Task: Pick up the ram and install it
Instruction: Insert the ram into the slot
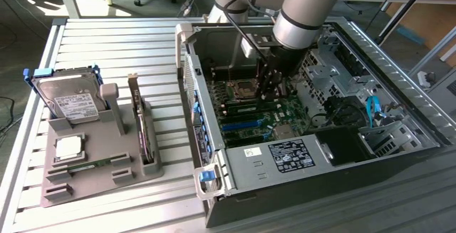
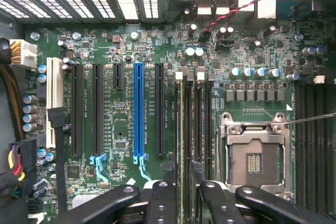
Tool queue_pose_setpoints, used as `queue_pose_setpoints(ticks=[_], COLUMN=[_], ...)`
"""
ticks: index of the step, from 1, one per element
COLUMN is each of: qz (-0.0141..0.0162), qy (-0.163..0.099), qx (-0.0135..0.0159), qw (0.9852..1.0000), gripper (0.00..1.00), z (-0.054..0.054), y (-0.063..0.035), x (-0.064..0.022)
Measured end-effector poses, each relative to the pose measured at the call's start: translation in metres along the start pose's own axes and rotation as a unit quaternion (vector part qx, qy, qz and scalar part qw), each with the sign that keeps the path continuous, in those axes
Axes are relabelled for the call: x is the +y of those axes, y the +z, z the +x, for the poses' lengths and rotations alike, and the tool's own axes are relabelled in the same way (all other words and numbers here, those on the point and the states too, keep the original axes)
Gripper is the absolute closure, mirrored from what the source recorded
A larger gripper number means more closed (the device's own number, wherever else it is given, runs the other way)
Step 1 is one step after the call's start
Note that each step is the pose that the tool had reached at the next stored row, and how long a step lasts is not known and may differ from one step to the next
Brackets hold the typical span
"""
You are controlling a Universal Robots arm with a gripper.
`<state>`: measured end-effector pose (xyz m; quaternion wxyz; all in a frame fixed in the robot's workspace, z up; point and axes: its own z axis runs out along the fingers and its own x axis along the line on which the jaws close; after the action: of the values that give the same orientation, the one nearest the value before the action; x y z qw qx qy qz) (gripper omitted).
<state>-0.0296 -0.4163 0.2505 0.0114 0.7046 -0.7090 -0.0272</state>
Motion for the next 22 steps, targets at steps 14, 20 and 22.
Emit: queue_pose_setpoints(ticks=[14,20,22], qz=[0.0246,0.0241,0.0241], qy=[-0.001,-0.024,-0.024], qx=[-0.0002,0.0007,0.0007], qw=[0.9997,0.9994,0.9994], gripper=[0.89,0.89,0.89], z=[-0.0017,-0.0018,-0.0018], y=[-0.0094,-0.0096,-0.0096], x=[0.0025,0.0014,0.0015])
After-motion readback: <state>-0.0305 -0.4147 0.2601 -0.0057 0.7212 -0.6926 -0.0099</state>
